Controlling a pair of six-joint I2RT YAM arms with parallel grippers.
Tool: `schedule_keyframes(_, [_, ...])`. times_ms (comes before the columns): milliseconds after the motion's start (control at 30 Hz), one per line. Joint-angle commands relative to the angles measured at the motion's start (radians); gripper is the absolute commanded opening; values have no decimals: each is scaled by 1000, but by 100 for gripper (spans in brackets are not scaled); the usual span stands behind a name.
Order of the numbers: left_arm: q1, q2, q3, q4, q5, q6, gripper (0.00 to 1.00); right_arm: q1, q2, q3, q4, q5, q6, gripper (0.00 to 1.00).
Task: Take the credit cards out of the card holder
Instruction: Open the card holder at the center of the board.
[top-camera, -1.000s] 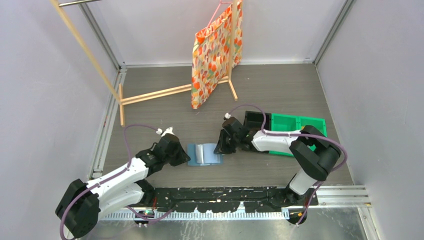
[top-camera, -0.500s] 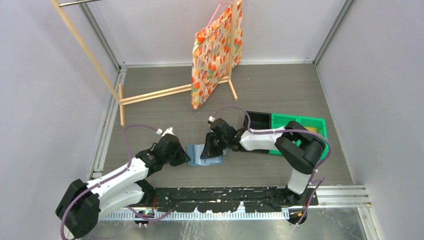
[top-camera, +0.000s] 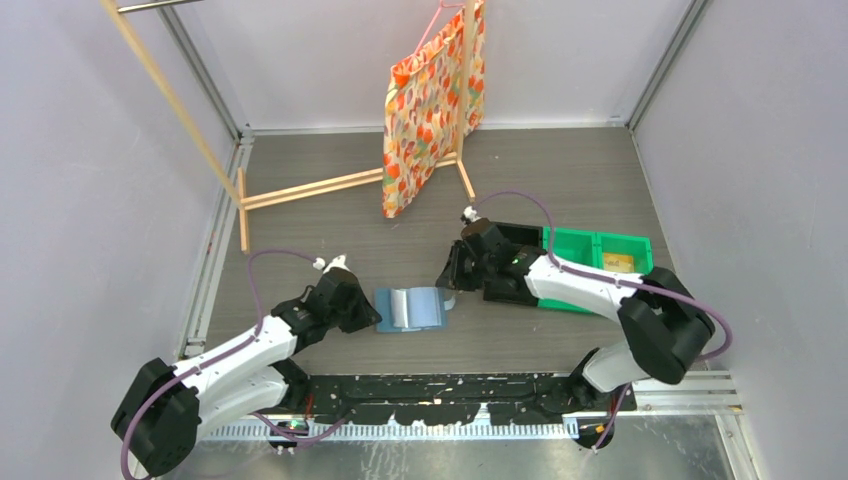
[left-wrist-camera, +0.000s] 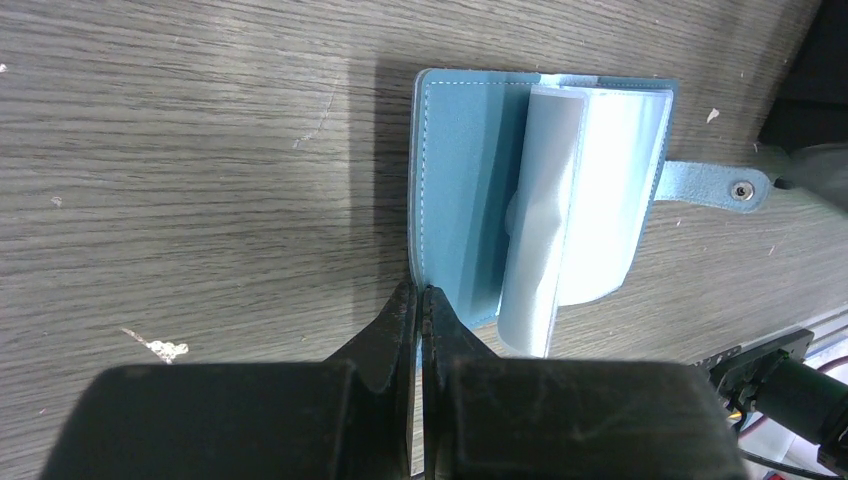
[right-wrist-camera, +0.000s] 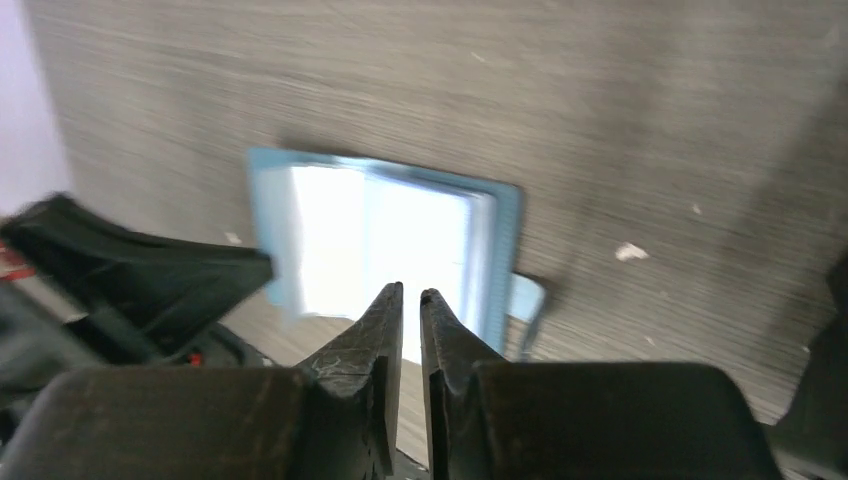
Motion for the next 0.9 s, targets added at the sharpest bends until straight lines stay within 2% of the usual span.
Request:
schedule_keyframes(0, [5,-10,-9,31,9,14,1,7,58,-43,-26,-17,-18,17])
schedule_keyframes(400, [6,-10,-18,35,35,13,1,45,187,-15,29,-53,-19,14])
schedule_keyframes(867, [5,81,-12,117,114,32,1,148,177,91,51,-96,8,19])
